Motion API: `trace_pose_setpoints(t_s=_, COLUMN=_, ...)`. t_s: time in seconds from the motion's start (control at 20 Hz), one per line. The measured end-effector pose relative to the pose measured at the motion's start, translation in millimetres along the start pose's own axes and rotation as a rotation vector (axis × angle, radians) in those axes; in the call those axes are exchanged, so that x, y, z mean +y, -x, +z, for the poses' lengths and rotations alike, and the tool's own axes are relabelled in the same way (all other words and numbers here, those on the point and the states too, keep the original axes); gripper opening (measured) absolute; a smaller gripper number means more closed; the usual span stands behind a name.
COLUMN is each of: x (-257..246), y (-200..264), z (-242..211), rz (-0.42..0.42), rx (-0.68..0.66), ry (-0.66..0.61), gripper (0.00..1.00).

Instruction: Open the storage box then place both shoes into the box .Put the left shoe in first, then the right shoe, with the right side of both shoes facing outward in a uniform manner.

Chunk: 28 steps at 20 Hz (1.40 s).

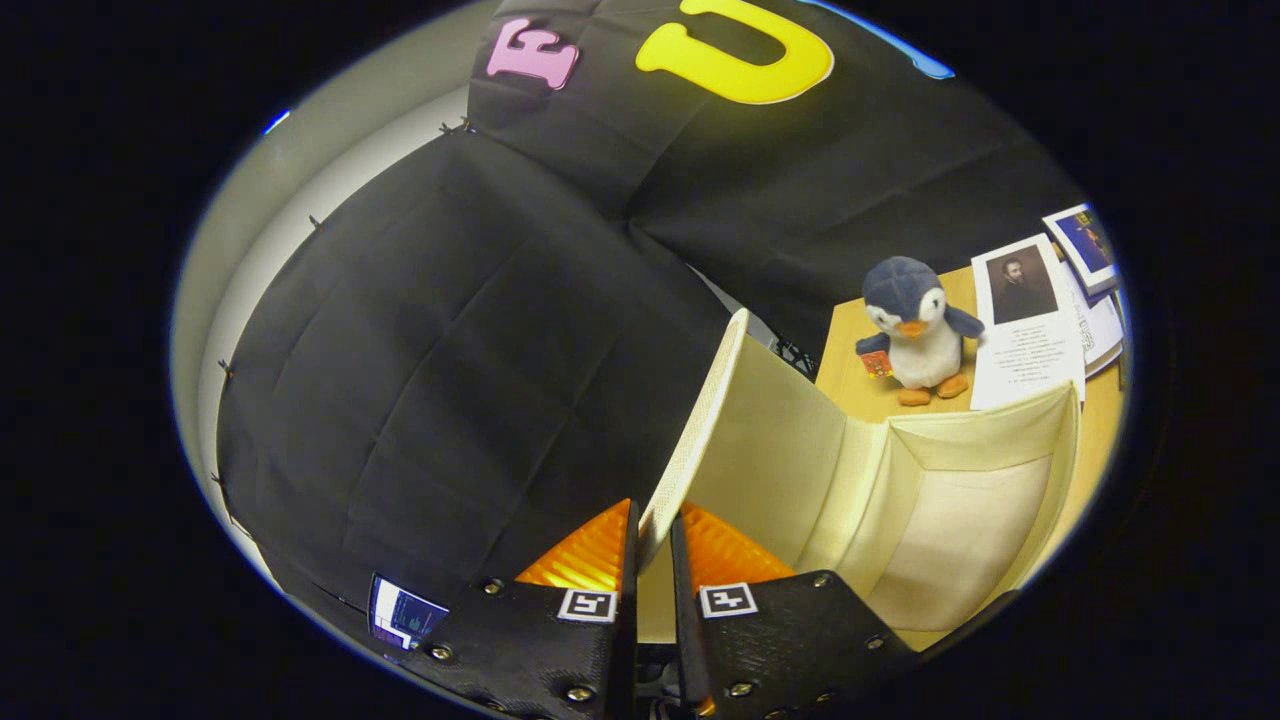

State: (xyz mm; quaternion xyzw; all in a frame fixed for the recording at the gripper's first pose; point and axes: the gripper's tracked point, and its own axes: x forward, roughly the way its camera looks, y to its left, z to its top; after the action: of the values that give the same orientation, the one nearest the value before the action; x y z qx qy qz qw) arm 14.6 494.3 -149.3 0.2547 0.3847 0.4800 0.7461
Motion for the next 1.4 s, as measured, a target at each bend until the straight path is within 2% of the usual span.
trace_pose_setpoints(t_s=0.05, x=4, y=-7, z=-3, rz=-0.005, rx=0.009, ry=0.024, gripper=0.19)
trace_pose_setpoints(t_s=0.1, x=6, y=-11, z=-4, rz=-0.011, rx=0.017, ry=0.048, gripper=0.27)
trace_pose_setpoints(t_s=0.15, x=7, y=-16, z=-5, rz=-0.015, rx=0.025, ry=0.070, gripper=0.31)
trace_pose_setpoints(t_s=0.3, x=3, y=-24, z=-9, rz=-0.058, rx=0.032, ry=0.125, gripper=0.69)
trace_pose_setpoints(t_s=0.4, x=-2, y=-11, z=-8, rz=-0.099, rx=0.037, ry=0.154, gripper=0.97)
trace_pose_setpoints(t_s=0.5, x=-5, y=-8, z=-11, rz=-0.113, rx=0.037, ry=0.160, gripper=0.97)
trace_pose_setpoints(t_s=0.8, x=-39, y=47, z=-1, rz=-0.198, rx=-0.006, ry=0.205, gripper=0.96)
trace_pose_setpoints(t_s=1.2, x=-109, y=149, z=18, rz=-0.394, rx=-0.134, ry=0.254, gripper=0.96)
trace_pose_setpoints(t_s=1.4, x=-146, y=207, z=28, rz=-0.522, rx=-0.234, ry=0.271, gripper=0.96)
